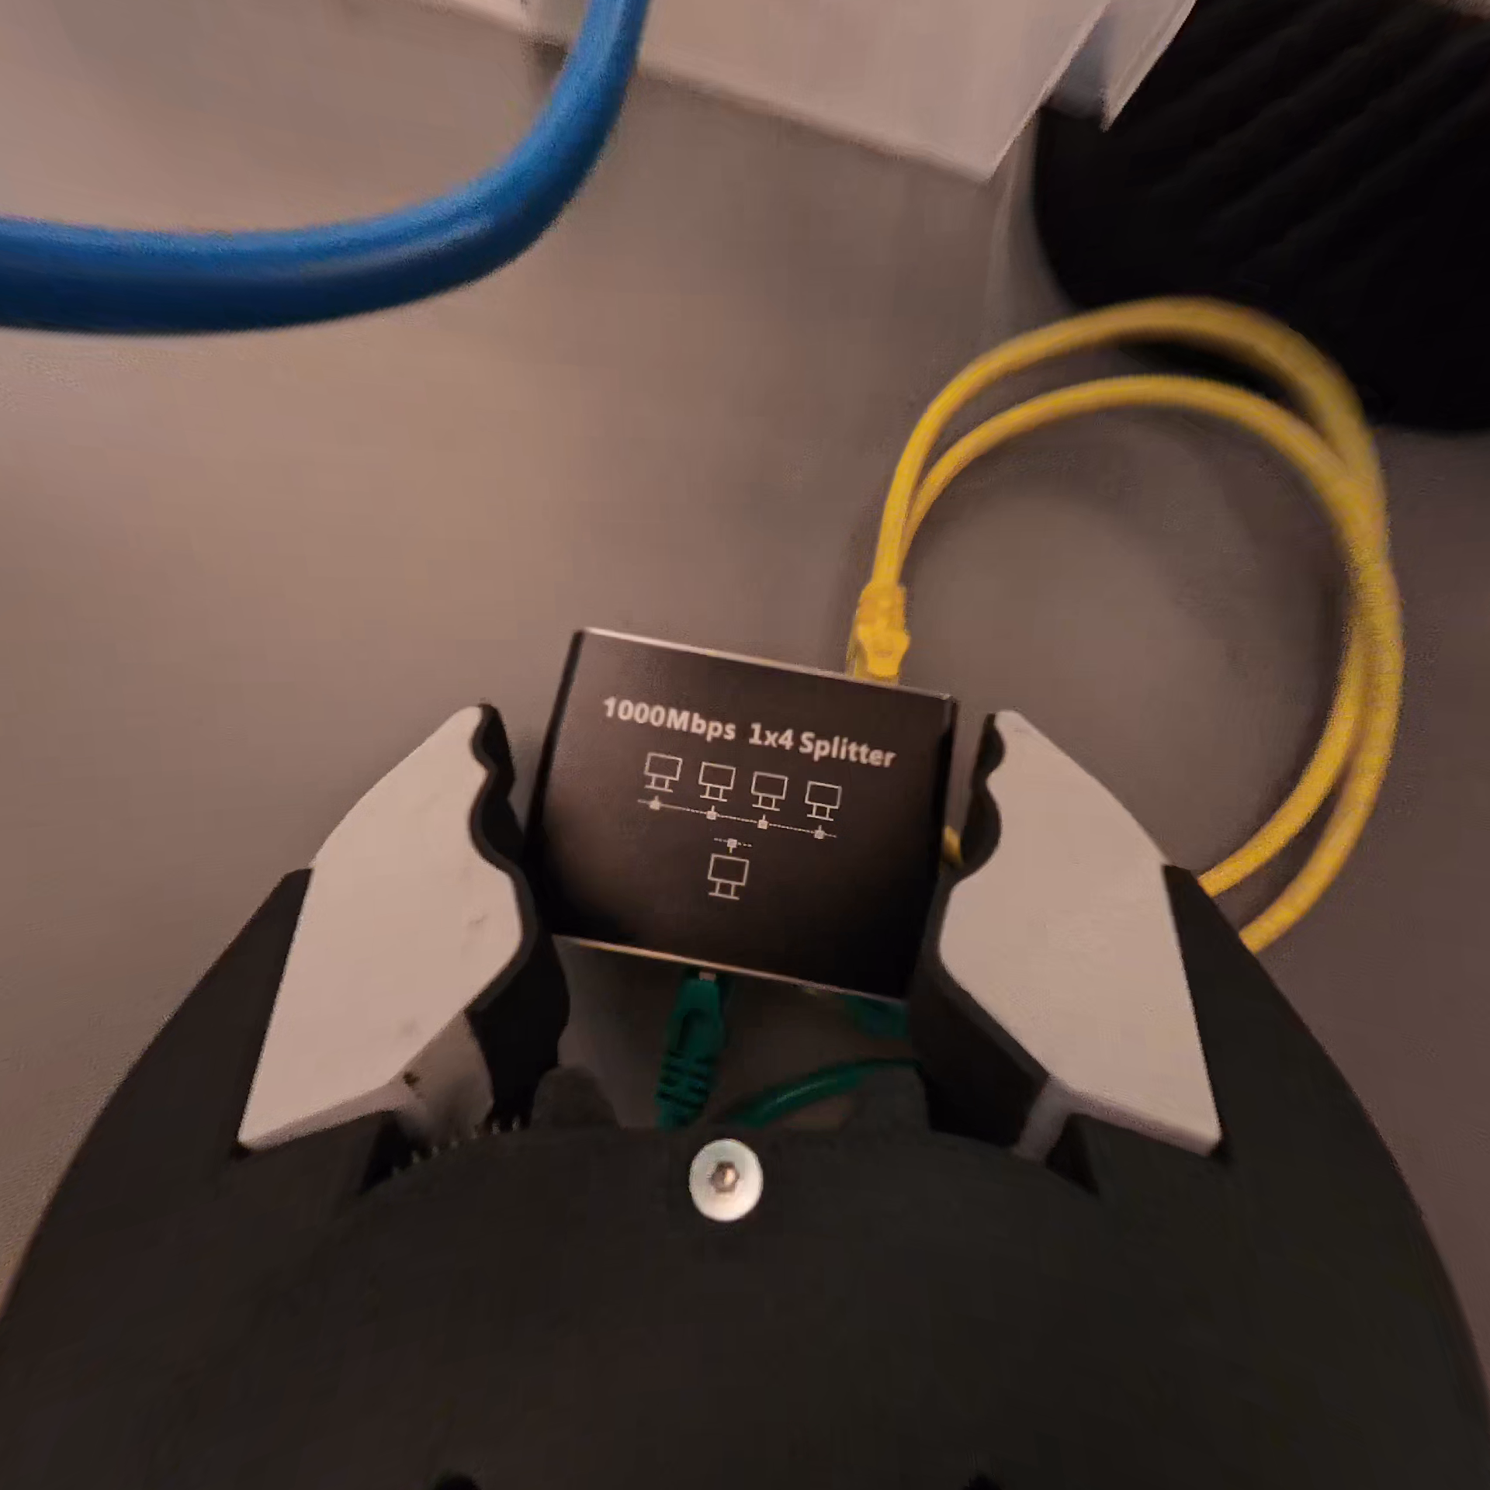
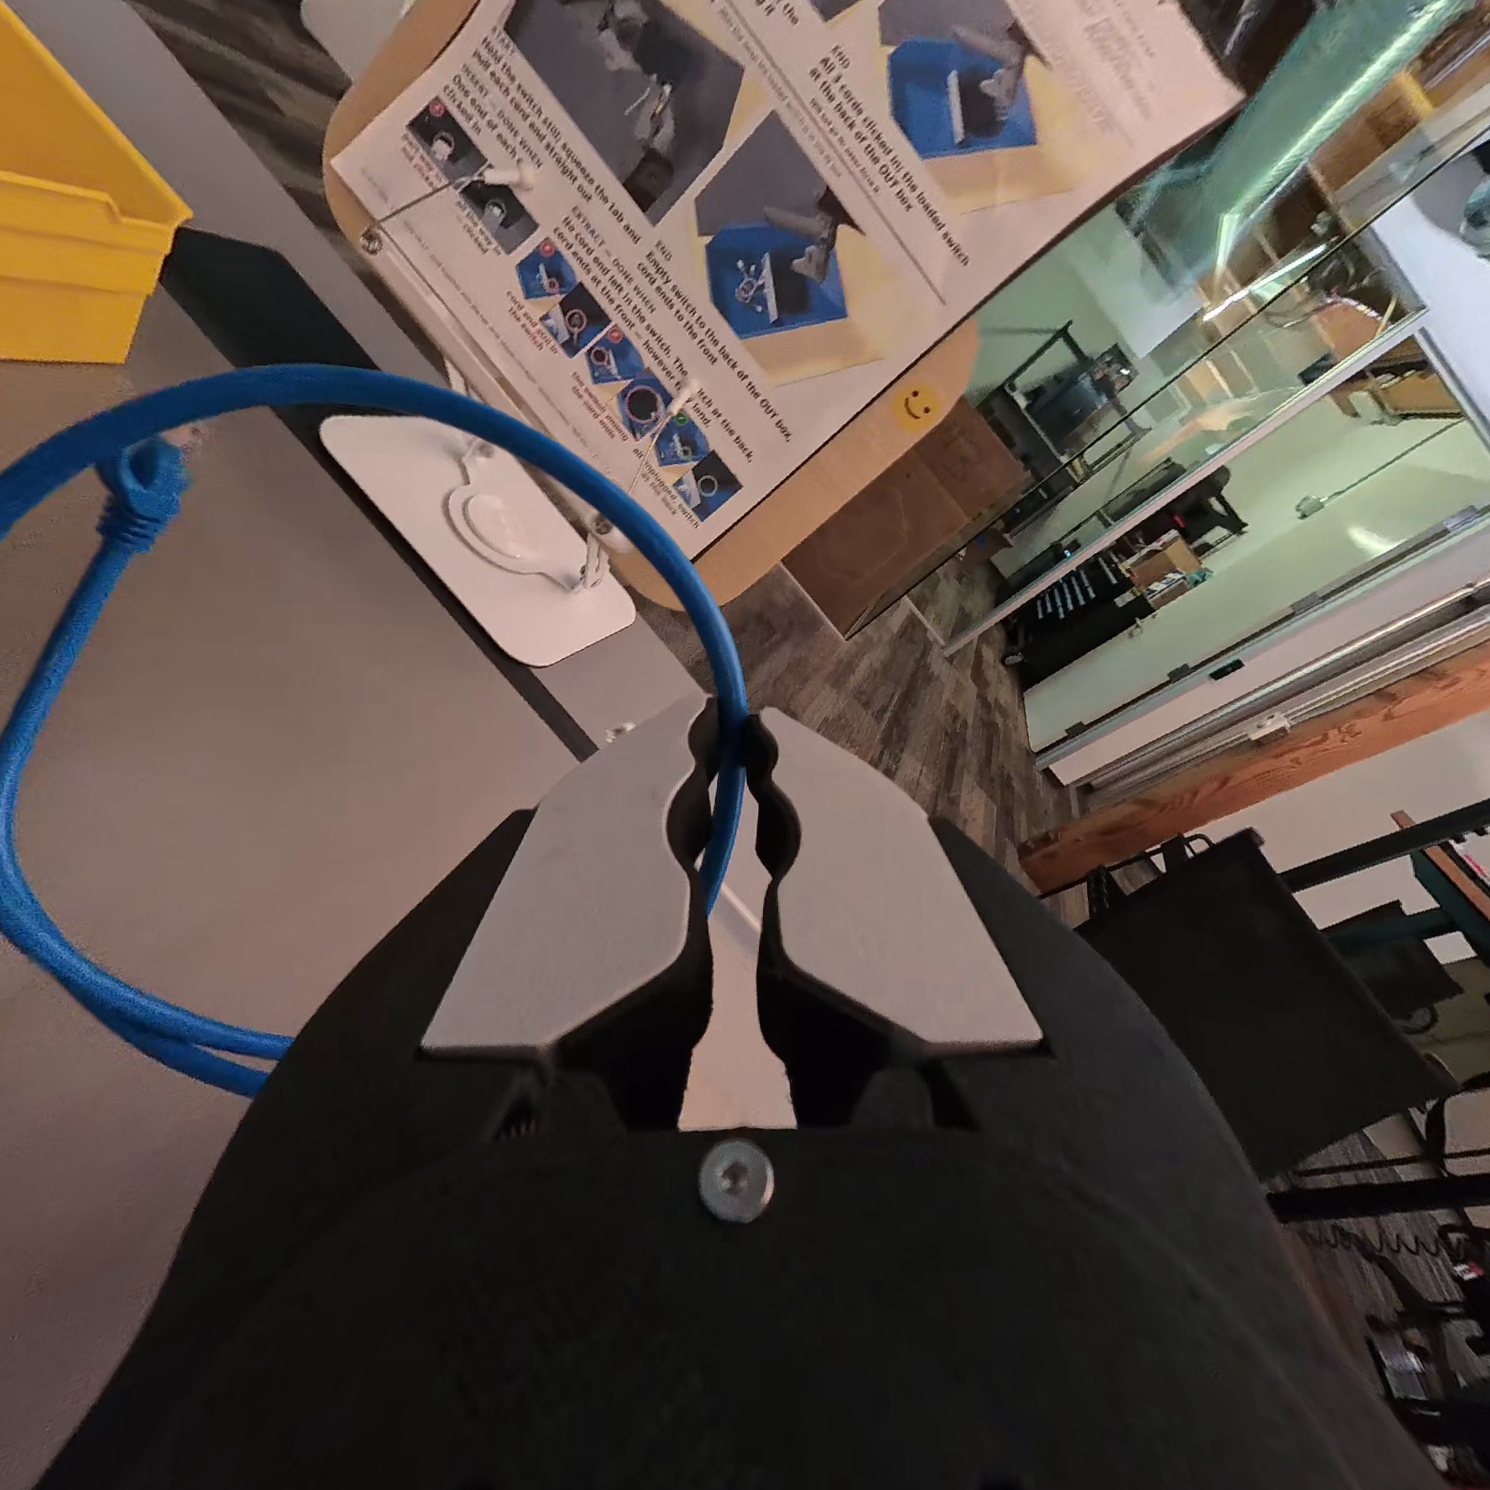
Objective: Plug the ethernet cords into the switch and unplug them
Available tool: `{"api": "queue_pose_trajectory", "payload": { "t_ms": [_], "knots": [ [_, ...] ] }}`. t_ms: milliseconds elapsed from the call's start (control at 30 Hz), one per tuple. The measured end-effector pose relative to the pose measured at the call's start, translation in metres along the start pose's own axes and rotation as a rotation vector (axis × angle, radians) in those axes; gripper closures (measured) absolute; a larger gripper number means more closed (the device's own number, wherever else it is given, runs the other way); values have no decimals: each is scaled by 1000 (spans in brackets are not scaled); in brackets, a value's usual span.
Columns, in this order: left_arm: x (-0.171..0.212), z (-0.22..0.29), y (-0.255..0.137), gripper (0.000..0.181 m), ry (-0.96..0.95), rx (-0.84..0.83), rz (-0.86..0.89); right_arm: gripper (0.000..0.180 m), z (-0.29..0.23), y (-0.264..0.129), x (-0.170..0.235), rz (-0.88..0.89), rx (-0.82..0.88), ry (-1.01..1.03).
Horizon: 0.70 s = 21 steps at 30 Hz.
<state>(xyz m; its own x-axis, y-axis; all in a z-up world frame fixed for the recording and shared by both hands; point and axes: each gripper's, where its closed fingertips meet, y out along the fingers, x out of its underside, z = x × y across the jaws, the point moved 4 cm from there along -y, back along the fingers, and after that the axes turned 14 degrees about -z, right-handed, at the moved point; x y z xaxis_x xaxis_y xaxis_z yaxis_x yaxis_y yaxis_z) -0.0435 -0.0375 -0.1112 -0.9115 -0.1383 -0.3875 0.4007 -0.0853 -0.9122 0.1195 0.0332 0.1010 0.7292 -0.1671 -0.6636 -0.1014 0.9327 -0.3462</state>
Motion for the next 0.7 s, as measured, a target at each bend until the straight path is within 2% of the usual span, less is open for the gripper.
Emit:
{"api": "queue_pose_trajectory", "payload": {
  "t_ms": [33,133,300,400,467,567,633,700],
  "knots": [
    [-4,1,-8,69,-11,30,52,173,3,-2,1,8,13,8],
    [-18,1,-51,63,-42,80,266,173,10,-8,1,60,6,48],
    [-14,-27,-115,74,-218,52,539,173,7,-17,-12,169,-72,113],
    [-10,-38,-135,81,-305,144,701,173,2,-24,-22,240,-126,139],
    [-13,-31,-148,96,-285,301,815,173,0,-29,-27,280,-172,162],
    [-19,-9,-164,138,-180,509,907,173,-3,-32,-31,321,-227,198],
    [-22,1,-162,150,-131,519,869,173,-6,-29,-32,329,-266,220],
    [-24,10,-155,175,-78,504,806,174,-13,-20,-29,297,-319,228]
  ]
}}
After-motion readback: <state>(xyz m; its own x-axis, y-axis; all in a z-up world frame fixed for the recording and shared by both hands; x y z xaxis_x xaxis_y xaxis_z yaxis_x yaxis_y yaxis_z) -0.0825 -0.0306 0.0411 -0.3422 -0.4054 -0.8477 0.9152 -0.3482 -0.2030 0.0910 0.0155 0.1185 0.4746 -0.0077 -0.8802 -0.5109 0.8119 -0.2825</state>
